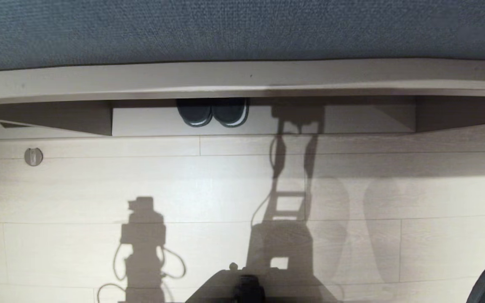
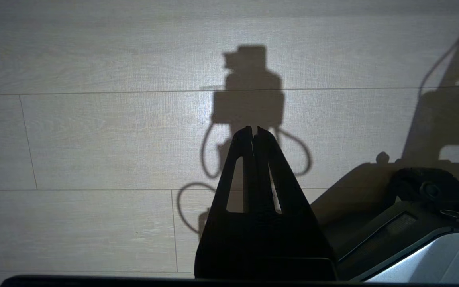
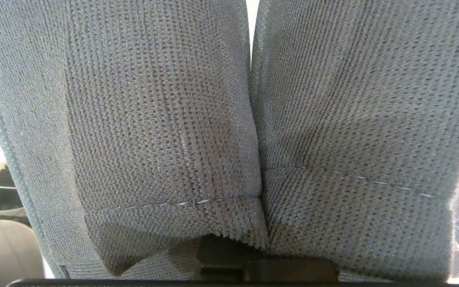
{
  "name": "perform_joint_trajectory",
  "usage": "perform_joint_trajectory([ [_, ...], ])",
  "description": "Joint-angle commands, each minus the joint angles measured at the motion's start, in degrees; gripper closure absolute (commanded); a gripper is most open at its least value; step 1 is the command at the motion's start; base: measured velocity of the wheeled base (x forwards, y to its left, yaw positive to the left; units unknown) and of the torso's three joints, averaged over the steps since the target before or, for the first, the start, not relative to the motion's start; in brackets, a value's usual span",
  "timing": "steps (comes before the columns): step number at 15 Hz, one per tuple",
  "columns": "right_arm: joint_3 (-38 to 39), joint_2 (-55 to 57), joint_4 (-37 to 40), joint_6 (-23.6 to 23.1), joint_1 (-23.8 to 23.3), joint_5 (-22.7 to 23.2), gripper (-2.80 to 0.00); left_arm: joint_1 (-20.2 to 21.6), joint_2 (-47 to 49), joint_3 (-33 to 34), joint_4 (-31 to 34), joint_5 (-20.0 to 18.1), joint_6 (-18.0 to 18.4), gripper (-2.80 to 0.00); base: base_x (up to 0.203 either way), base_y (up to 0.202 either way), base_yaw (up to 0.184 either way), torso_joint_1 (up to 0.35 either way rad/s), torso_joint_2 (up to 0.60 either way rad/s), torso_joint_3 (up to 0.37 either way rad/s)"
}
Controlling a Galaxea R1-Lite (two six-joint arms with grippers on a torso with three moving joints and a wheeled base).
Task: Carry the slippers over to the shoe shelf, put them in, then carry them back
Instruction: Place the slippers into the shoe cabinet
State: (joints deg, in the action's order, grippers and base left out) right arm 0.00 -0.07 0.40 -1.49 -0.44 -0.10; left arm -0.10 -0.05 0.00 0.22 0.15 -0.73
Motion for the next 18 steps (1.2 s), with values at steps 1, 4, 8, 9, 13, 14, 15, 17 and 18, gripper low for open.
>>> perform_joint_trajectory([
  [1,0.0,0.0,-0.1,0.0,0.1,0.0,0.0,0.0,0.0,0.0,0.0,0.0,-0.1,0.0,0.0,0.0,0.0,-0.002,0.0,-0.203],
  [4,0.0,0.0,0.0,0.2,0.1,0.0,0.0,0.0,0.0,0.0,0.0,0.0,-0.1,0.0,0.0,0.0,0.0,0.005,0.0,-0.194],
  [8,-0.8,0.0,-2.2,0.7,0.1,0.4,0.0,0.0,0.0,0.0,0.0,0.0,-0.1,0.0,0.0,0.0,0.0,0.002,0.0,-0.198],
  [9,-2.1,0.1,-3.9,1.2,0.1,0.9,0.0,0.0,0.0,0.0,0.0,0.0,-0.1,0.0,0.0,0.0,0.0,0.007,0.0,-0.171],
  [13,-6.6,3.5,-4.6,1.4,0.3,2.7,0.0,0.0,0.0,0.0,0.0,0.0,-0.1,0.0,0.0,0.0,0.0,0.002,0.0,-0.043],
  [14,-8.0,6.1,-5.7,1.0,0.8,3.6,0.0,0.0,0.0,0.0,0.0,0.0,-0.1,0.0,0.0,0.0,0.0,0.0,0.0,0.0],
  [15,-9.2,10.3,-7.2,0.6,1.2,4.4,0.0,0.0,0.0,0.0,0.0,0.0,-0.1,0.0,0.0,0.0,0.0,0.0,0.0,0.0],
  [17,-11.7,24.6,-12.7,-0.7,2.3,6.0,0.0,0.0,0.0,0.0,0.0,0.0,-0.1,0.0,0.0,0.0,0.0,0.0,0.0,0.0],
  [18,-13.2,34.0,-16.7,-1.9,2.8,6.7,0.0,0.0,0.0,0.0,0.0,0.0,-0.1,0.0,0.0,0.0,0.0,0.0,0.0,0.0],
])
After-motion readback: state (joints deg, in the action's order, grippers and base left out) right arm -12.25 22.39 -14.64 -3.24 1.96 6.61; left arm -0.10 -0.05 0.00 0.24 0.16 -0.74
